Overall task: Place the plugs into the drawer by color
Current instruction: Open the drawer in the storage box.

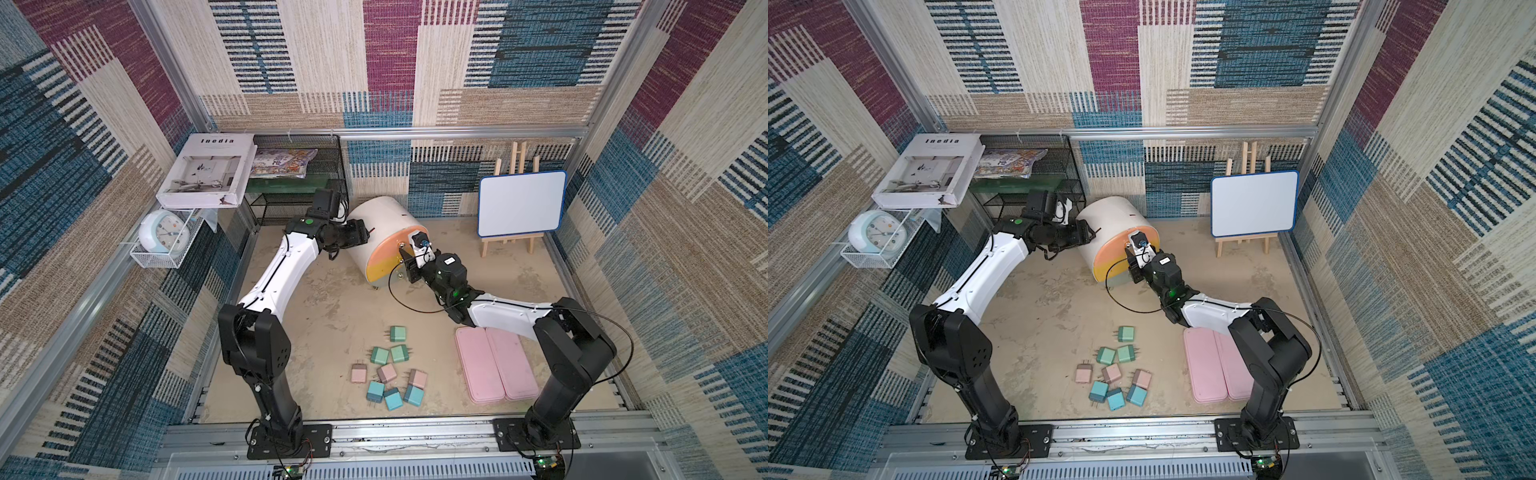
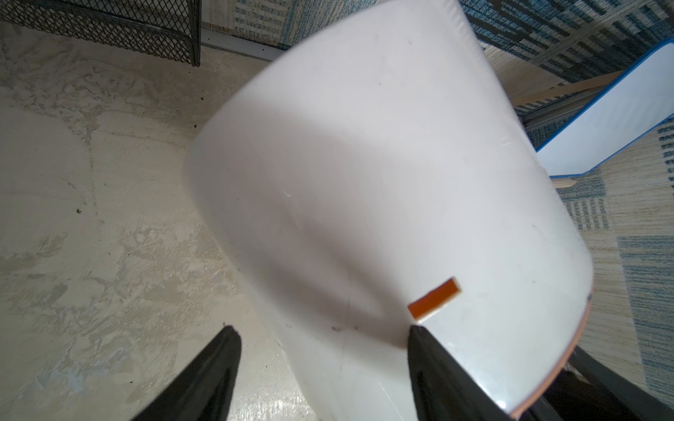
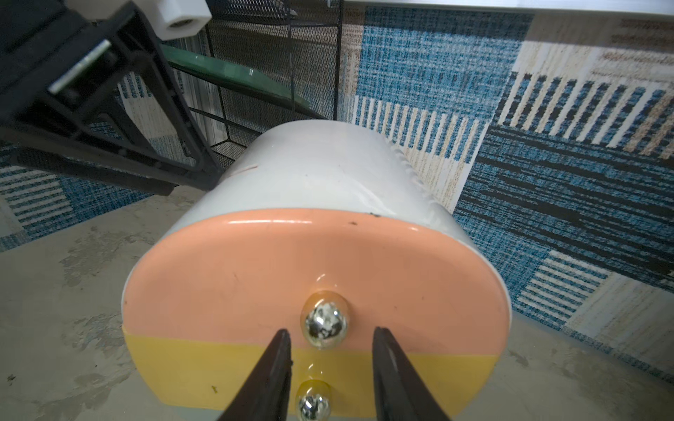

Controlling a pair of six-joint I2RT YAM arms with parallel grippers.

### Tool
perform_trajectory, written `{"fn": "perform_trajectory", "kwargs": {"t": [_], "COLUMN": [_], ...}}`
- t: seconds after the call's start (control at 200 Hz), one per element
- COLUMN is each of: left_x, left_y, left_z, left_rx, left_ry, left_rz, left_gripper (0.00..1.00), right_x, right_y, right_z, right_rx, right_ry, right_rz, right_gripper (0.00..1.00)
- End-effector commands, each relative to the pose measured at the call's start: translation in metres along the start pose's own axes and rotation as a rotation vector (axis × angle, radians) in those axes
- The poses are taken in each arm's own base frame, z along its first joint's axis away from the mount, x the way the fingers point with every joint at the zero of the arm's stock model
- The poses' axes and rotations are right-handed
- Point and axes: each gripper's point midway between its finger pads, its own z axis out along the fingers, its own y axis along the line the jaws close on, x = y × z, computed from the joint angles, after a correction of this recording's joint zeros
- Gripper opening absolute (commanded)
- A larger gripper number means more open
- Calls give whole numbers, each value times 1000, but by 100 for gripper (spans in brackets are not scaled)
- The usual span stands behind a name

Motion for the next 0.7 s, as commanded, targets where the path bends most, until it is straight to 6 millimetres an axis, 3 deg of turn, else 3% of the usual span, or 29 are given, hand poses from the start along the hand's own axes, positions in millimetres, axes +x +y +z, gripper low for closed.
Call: {"fn": "perform_trajectory", "kwargs": {"t": [0.0, 0.361, 0.696], "left_x": [7, 7, 7], "left_y": [3, 4, 6], "left_z": [5, 6, 7], "left_rx": [-7, -12, -15], "left_ry": [27, 27, 29], "left_rz": [-5, -4, -5], "left_gripper": [76, 76, 76], "right_x": [-6, -8, -8], "right_y": [-4, -10, -8], "right_z": [5, 18, 21], "right_rx": [29, 73, 66], "right_ry": [-29, -50, -46], "right_rz": [-5, 3, 0], "right_gripper": [44, 47, 37]}}
